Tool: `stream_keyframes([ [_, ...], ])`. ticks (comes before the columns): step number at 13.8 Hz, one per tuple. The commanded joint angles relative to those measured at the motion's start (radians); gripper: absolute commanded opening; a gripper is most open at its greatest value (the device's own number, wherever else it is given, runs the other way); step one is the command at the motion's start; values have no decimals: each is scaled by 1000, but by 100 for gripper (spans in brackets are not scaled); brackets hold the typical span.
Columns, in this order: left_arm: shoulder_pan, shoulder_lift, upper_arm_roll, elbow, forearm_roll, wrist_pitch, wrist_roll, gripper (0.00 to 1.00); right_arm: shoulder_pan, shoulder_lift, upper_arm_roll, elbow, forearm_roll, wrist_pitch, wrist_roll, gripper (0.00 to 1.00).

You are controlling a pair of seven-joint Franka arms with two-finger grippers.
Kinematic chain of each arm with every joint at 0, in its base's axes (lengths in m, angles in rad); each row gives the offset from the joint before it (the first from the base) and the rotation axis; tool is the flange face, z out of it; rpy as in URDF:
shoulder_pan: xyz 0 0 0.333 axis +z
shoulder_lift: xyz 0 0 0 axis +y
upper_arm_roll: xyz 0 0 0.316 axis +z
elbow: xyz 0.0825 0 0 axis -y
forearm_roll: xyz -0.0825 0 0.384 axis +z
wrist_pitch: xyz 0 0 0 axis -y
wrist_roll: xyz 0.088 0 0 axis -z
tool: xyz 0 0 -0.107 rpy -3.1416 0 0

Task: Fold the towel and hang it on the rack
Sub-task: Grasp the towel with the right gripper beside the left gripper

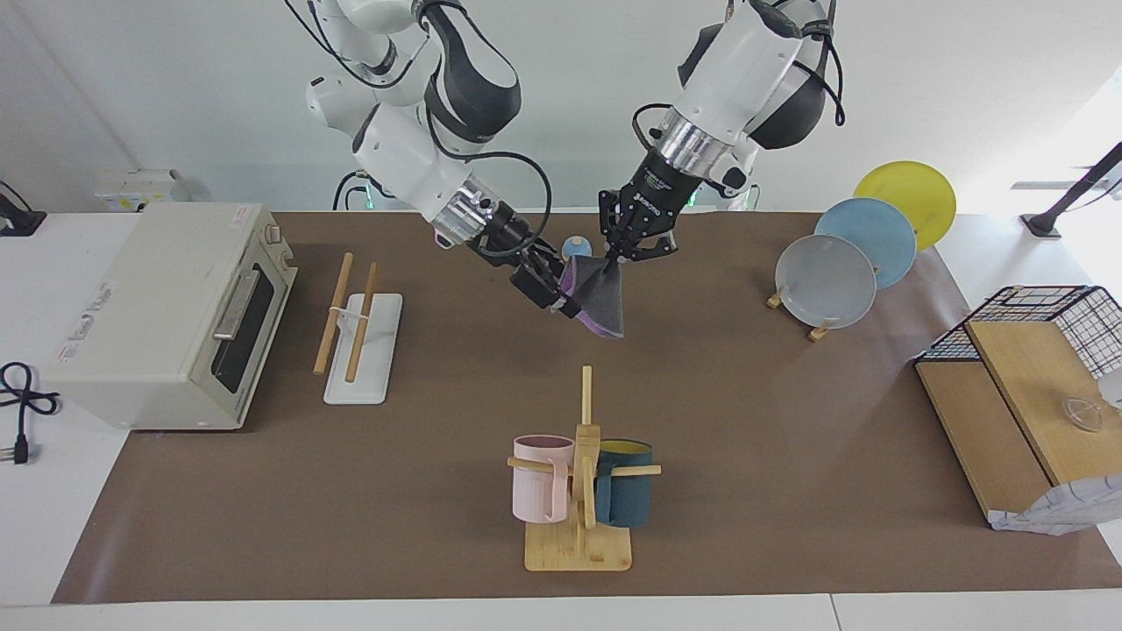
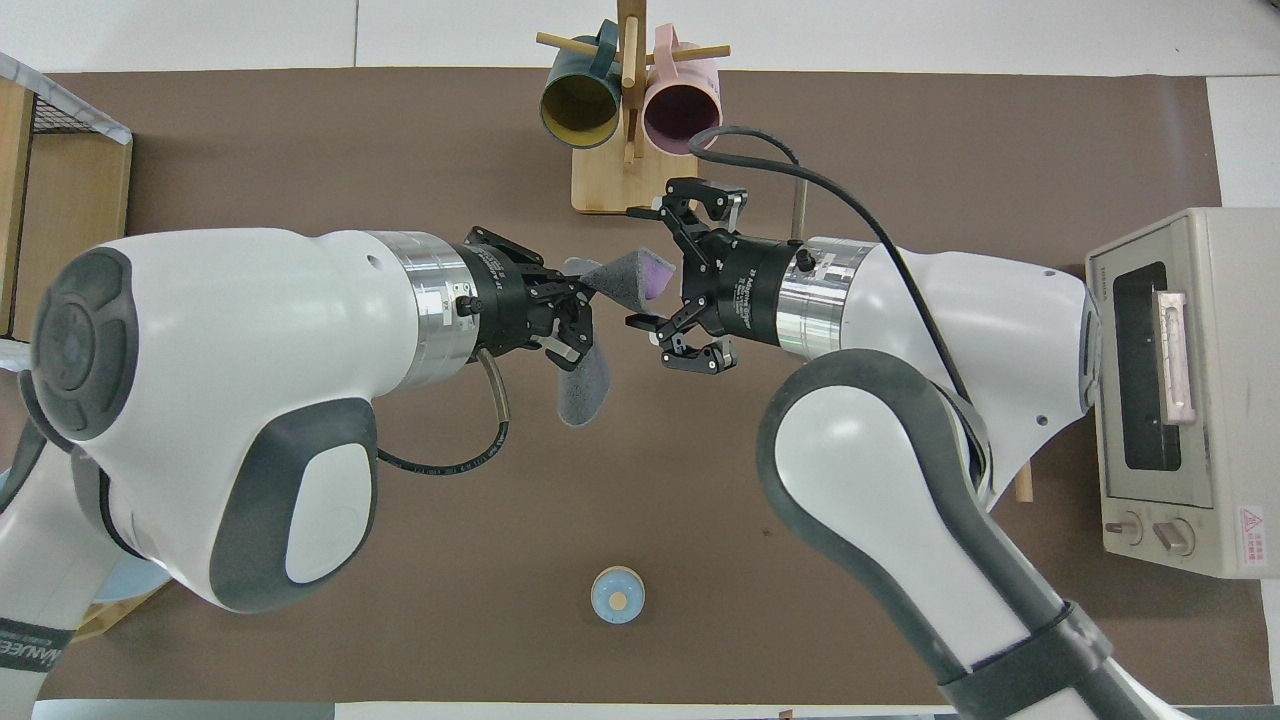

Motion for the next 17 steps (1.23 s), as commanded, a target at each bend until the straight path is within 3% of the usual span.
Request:
stream_keyframes([
  [1,-10,-30,9,-32,0,20,-21,0,29,12,3,7,21,45,8,100],
  [2,-10,-30,9,-32,0,18,-22,0,29,12,3,7,19,45,5,93],
  [4,-10,-30,9,-32,0,18,-22,0,27,12,3,7,21,45,2,43],
  [6,-10,-30,9,-32,0,18,-24,0,27,12,3,6,21,45,0,11],
  [7,-10,-30,9,-32,0,18,-28,0,26,12,3,6,21,45,-1,0],
  [16,-10,-30,9,-32,2,20,-36,0,23,11,3,4,19,33,-6,0],
  [17,-10,-30,9,-35,8,24,-36,12,23,12,2,4,18,33,-10,0],
])
